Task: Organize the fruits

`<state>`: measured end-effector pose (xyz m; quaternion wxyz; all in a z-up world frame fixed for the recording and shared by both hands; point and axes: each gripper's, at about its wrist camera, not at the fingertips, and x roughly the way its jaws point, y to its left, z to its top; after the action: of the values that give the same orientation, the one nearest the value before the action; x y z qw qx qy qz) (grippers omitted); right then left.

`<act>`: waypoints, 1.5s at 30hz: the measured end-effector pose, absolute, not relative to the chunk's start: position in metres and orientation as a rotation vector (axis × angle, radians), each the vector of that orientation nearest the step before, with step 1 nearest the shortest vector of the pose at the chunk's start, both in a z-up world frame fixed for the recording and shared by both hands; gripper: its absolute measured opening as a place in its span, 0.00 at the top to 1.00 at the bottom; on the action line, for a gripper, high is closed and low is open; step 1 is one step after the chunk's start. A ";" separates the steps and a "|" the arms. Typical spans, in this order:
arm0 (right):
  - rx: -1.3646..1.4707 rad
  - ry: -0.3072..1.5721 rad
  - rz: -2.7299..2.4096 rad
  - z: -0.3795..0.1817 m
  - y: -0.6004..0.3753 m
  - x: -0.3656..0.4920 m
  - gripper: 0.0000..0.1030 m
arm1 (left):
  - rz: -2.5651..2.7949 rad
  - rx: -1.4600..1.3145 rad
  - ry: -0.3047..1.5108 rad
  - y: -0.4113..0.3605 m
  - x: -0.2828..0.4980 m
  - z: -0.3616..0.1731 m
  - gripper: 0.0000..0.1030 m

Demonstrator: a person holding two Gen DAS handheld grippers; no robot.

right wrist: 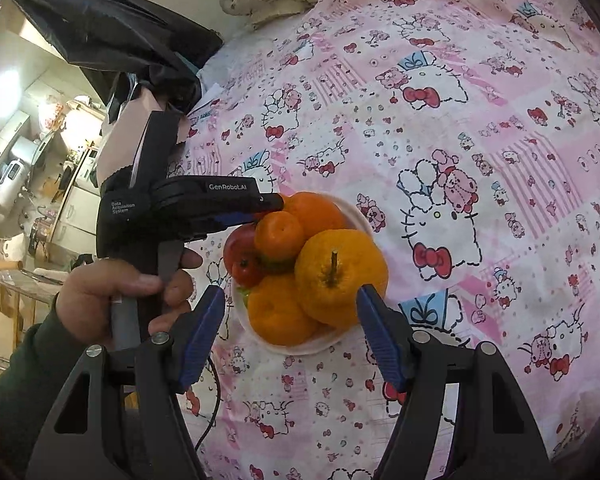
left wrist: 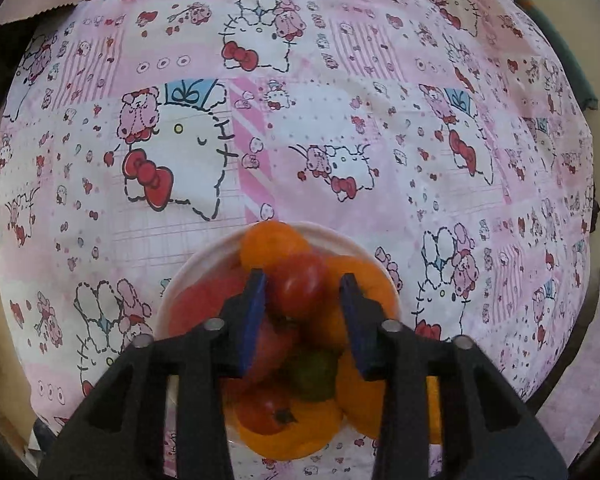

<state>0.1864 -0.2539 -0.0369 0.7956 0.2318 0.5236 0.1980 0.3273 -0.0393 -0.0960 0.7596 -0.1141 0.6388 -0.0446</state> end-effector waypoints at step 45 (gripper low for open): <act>0.020 0.711 0.255 0.011 -0.210 0.083 0.00 | 0.053 -0.086 0.747 0.007 0.061 0.015 0.00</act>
<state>0.0827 -0.2100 0.0108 0.9294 0.0100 0.3472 0.1244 0.0612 0.0071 0.0145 0.9298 -0.0422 0.3646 0.0257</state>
